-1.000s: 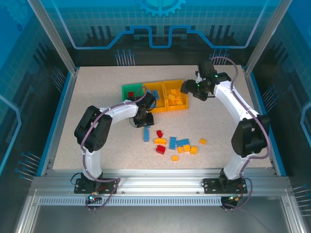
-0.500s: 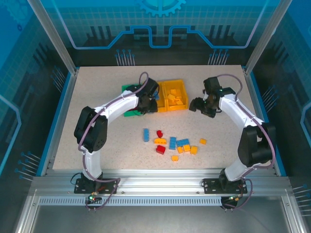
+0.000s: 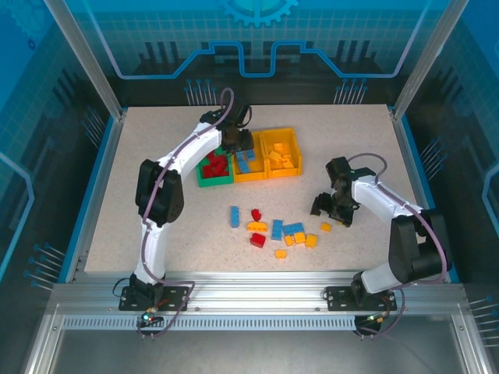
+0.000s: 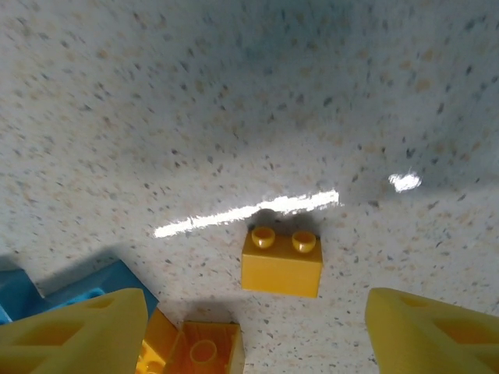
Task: Sort the legos into containers by color
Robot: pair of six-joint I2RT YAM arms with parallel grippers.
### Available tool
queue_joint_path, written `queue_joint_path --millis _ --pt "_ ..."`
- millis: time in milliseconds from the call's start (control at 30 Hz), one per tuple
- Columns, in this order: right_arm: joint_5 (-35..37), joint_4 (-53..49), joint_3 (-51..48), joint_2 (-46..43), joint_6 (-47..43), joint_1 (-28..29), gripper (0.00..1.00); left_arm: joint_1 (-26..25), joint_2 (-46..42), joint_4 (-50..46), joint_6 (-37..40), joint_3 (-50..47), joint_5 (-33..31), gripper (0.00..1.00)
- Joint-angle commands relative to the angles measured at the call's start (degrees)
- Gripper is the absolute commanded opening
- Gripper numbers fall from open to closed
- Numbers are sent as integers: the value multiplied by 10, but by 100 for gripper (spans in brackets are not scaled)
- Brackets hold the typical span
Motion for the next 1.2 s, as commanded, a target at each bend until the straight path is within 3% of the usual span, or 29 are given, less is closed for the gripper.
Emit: queue_joint_path --millis 0,200,433,633,900,1167 --pt "-13 -4 -13 8 28 13 75 0 7 -22 5 21 22 48" --pt "-18 3 -12 41 24 19 73 0 -11 -17 -2 2 21 73" --pt "-8 20 -10 86 17 28 69 -2 -93 26 -14 -75 14 99" --pt "16 17 8 122 3 40 59 -4 -186 62 -10 -166 6 99" --pt "25 3 49 110 -3 46 31 -5 -293 85 -12 -328 -3 99" --pt "20 -49 276 146 -56 59 30 -9 -342 106 -51 -448 2 99"
